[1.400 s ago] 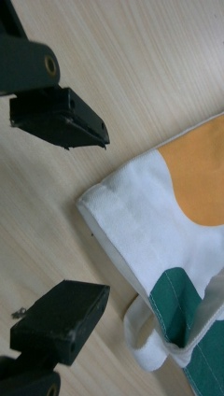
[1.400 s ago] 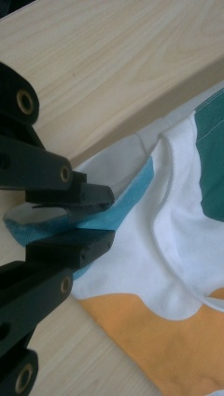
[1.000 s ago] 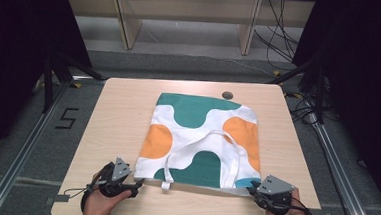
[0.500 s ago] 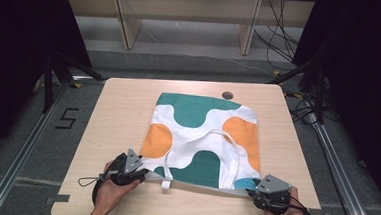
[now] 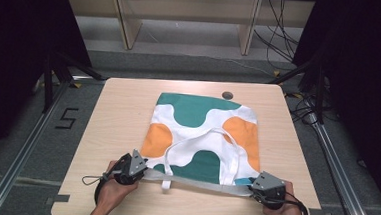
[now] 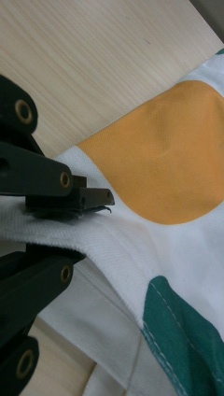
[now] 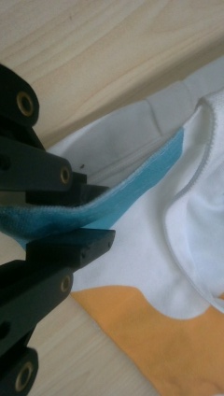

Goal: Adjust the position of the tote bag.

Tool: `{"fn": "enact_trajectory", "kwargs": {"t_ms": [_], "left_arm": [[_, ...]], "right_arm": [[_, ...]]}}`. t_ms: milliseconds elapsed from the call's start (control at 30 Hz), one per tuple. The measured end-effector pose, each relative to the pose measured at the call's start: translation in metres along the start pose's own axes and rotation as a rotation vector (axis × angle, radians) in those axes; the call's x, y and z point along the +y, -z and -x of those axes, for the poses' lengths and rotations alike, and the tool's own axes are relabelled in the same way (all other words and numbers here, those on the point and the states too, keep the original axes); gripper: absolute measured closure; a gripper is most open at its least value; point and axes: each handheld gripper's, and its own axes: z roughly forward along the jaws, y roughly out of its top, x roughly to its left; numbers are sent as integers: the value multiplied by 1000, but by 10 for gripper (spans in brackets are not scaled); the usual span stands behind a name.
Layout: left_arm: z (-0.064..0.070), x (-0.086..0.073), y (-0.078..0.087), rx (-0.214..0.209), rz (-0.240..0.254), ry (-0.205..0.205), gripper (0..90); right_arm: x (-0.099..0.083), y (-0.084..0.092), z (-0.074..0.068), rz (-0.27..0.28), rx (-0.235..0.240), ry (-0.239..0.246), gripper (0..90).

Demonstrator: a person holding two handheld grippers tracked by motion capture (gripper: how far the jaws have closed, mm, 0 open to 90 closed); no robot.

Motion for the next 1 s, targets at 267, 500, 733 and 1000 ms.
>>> {"fn": "enact_trajectory", "kwargs": {"t_ms": [267,500,733,1000], "left_arm": [[15,2,22,-60,31,7,835],[19,5,35,-60,94,52,839],[16,11,48,-48,167,84,842],[14,23,66,-21,241,91,843]], "right_arm": [[-7,18,11,110,-25,-86,835],[-6,29,11,182,-51,-123,861],[-3,40,12,250,-42,-155,871],[2,51,16,315,-54,-163,876]]}}
